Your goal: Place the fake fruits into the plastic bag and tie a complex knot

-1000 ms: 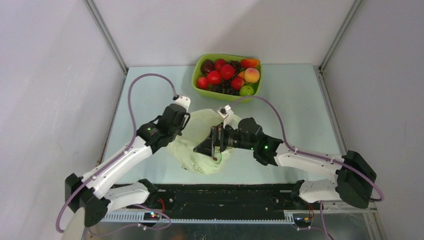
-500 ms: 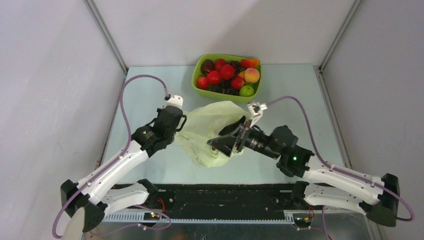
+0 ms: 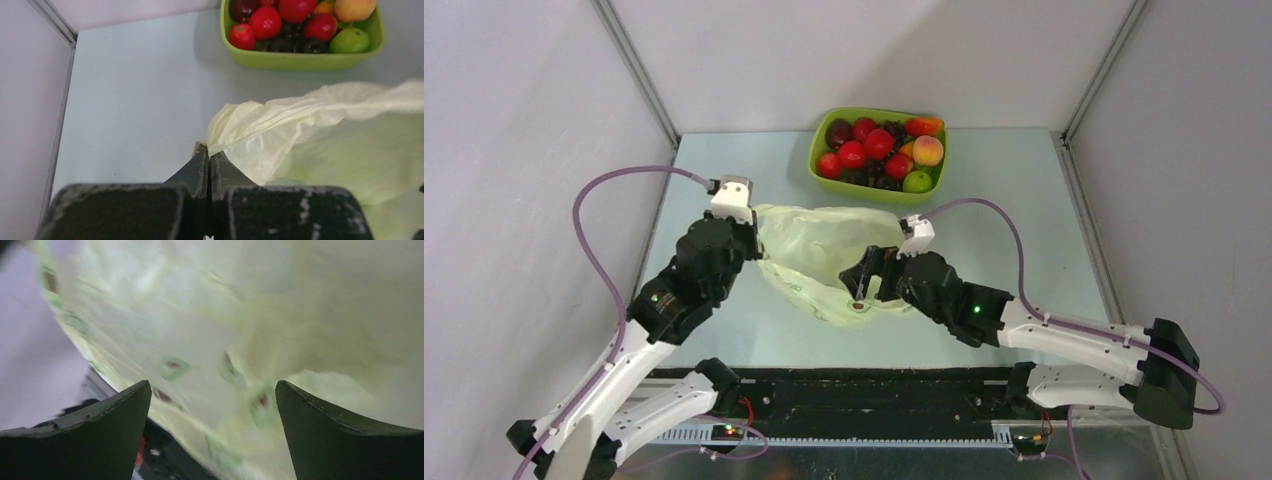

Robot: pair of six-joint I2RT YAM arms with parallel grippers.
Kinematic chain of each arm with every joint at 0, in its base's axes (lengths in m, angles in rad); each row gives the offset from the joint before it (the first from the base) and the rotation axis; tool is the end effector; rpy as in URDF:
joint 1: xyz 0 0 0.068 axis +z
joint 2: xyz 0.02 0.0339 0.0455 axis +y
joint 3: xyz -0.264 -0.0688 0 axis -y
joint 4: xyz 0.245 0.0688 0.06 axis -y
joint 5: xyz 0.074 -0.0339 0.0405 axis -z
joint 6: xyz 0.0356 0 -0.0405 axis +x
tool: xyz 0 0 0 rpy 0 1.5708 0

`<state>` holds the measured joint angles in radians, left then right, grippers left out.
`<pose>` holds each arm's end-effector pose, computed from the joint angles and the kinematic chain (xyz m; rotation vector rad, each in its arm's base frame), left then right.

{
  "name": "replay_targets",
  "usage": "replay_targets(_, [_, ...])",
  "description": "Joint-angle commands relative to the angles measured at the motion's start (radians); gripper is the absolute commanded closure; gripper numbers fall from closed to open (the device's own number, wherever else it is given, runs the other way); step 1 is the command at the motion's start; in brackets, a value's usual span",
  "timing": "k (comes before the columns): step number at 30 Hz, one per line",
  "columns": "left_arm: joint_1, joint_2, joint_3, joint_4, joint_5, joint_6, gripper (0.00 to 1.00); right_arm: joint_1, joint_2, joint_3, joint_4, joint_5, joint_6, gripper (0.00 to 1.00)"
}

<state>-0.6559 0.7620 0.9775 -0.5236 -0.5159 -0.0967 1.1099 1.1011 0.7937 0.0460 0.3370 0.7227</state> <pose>0.1340 -0.0809 0.3749 0.1634 1.8307 -0.0421 0.1245 0.2242 0.3042 -0.1231 1.9278 0.9682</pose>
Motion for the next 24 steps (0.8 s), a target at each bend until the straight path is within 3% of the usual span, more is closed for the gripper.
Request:
replay_targets(1, [0.004, 0.024, 0.067, -0.005, -0.026, 0.046, 1.00, 0.009, 0.009, 0.073, -0.153, 0.034, -0.084, 0.00])
replay_targets(5, [0.004, 0.046, 0.060, 0.002, 0.053, 0.094, 1.00, 0.013, 0.010, 0.084, -0.042, -0.193, -0.270, 0.00])
replay_targets(9, [0.004, 0.064, 0.041, 0.029, 0.055, 0.095, 1.00, 0.014, 0.020, 0.141, -0.060, -0.264, -0.342, 0.00])
replay_targets(16, [0.004, 0.079, 0.018, 0.035, -0.209, 0.094, 1.00, -0.027, -0.024, 0.163, -0.174, -0.178, -0.270, 0.01])
replay_targets(21, [0.010, 0.049, -0.044, 0.078, -0.379, 0.095, 1.00, -0.133, -0.050, 0.181, -0.328, -0.057, -0.231, 0.00])
replay_targets(24, [0.015, 0.028, -0.087, 0.108, -0.391, 0.095, 1.00, -0.228, -0.012, 0.228, -0.396, -0.015, -0.258, 0.01])
